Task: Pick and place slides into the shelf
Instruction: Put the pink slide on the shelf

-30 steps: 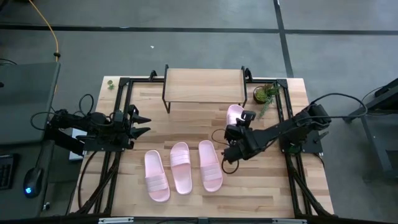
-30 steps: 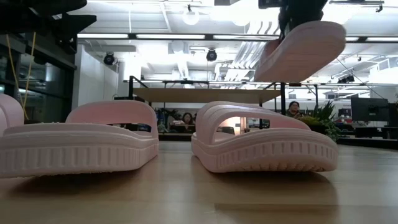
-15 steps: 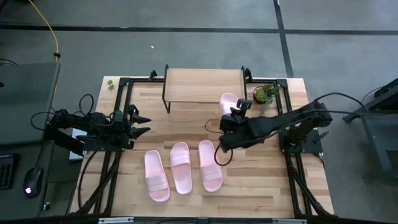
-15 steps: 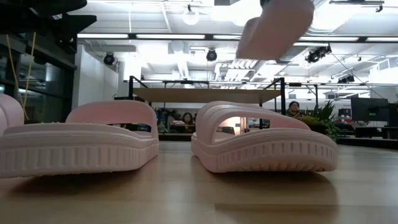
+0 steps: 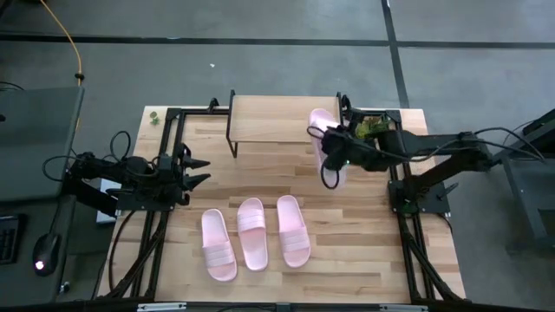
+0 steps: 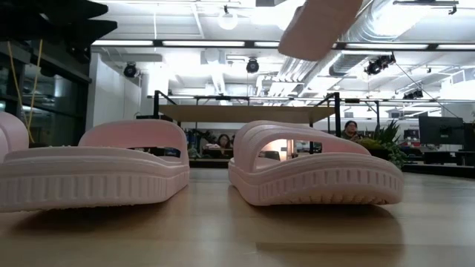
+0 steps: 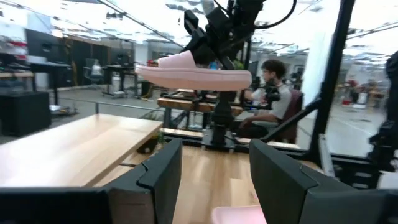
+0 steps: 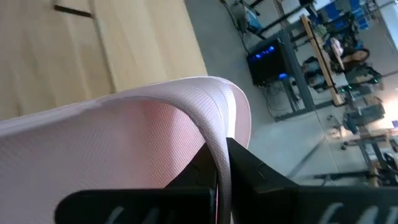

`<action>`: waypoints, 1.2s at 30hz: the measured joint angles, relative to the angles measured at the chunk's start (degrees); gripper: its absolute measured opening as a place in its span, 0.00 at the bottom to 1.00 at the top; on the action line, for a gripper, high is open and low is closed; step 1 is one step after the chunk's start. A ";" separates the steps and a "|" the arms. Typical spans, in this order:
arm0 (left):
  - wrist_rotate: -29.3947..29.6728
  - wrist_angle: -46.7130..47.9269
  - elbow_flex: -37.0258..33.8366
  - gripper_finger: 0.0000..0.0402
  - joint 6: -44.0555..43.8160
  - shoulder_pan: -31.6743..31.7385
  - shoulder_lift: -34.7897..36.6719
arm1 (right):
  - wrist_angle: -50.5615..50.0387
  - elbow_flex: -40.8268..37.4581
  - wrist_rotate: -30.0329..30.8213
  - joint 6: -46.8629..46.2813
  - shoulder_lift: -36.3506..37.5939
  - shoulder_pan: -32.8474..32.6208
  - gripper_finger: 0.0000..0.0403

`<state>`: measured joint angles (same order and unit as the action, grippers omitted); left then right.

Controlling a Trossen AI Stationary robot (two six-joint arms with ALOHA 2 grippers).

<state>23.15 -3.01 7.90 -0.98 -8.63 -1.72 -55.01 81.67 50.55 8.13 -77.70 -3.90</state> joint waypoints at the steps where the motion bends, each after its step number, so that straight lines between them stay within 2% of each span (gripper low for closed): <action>1: 0.59 -0.01 0.00 0.42 0.51 0.00 -0.02 | 0.67 -0.74 -0.05 0.99 0.10 0.91 0.00; 8: 2.04 -0.20 0.00 0.42 2.32 0.01 0.00 | 10.55 -6.68 -3.10 9.34 -0.01 7.83 0.00; 16: 2.06 -0.39 0.00 0.42 3.28 0.01 -0.02 | 20.20 -10.13 -10.33 16.99 -0.10 16.04 0.00; 30: 3.63 -1.95 0.00 0.42 4.38 0.01 0.00 | 24.26 -10.36 -17.94 22.89 -0.68 25.75 0.00; 36: 3.57 -1.99 0.00 0.42 4.20 0.01 0.00 | 26.54 -10.36 -19.35 24.83 -3.78 29.04 0.00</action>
<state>26.73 -4.99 7.90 3.22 -8.62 -1.72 -28.46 71.31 31.20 32.96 -81.48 25.14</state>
